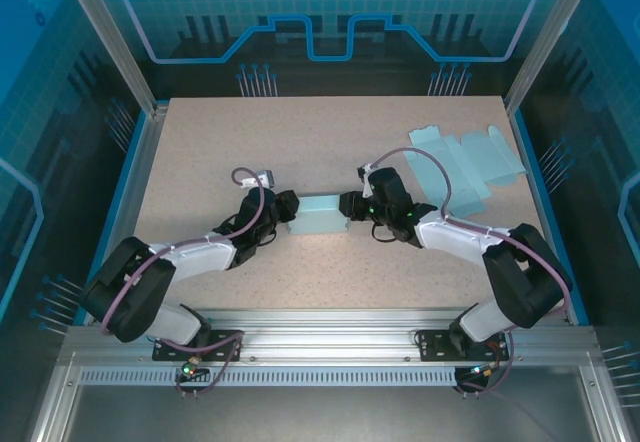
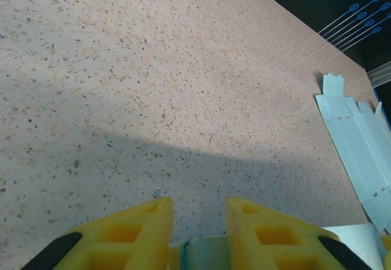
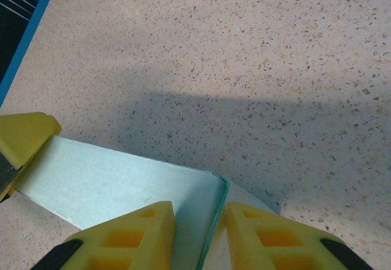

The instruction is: Fold the paper box

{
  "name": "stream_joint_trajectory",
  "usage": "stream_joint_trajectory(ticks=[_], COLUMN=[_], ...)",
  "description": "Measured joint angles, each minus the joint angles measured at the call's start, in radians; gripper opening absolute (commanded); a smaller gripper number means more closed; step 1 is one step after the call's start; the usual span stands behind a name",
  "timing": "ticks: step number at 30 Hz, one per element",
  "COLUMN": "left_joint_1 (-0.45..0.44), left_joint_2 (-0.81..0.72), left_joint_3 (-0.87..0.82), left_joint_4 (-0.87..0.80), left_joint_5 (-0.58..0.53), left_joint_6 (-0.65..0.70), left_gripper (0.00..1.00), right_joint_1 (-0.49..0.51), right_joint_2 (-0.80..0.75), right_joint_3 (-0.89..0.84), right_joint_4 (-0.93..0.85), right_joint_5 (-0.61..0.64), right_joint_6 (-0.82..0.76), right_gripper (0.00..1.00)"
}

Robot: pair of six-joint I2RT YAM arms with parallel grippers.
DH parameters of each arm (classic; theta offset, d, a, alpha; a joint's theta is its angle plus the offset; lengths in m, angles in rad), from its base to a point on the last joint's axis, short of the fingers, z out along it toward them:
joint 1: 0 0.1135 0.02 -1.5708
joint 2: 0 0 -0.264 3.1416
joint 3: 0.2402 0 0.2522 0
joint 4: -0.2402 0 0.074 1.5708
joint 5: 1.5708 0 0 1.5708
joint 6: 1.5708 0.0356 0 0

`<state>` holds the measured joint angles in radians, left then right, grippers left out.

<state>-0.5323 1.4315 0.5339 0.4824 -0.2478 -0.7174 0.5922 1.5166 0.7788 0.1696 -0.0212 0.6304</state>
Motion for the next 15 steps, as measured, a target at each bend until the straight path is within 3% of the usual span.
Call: stream_joint_trajectory(ticks=[8, 15], left_joint_1=[0.0, -0.001], left_joint_2=[-0.026, -0.03], left_joint_3=[-0.085, -0.142], left_joint_4=[0.113, 0.208], left_joint_5=[-0.004, 0.001], left_joint_6=[-0.034, -0.033], left_gripper=[0.23, 0.41], right_joint_1=[-0.003, -0.002], right_joint_2=[0.025, 0.021], right_joint_3=[-0.03, -0.044], right_joint_4=[0.108, 0.127], right_joint_5=[-0.014, -0.013], right_joint_6=[0.021, 0.021], right_gripper=[0.27, 0.28])
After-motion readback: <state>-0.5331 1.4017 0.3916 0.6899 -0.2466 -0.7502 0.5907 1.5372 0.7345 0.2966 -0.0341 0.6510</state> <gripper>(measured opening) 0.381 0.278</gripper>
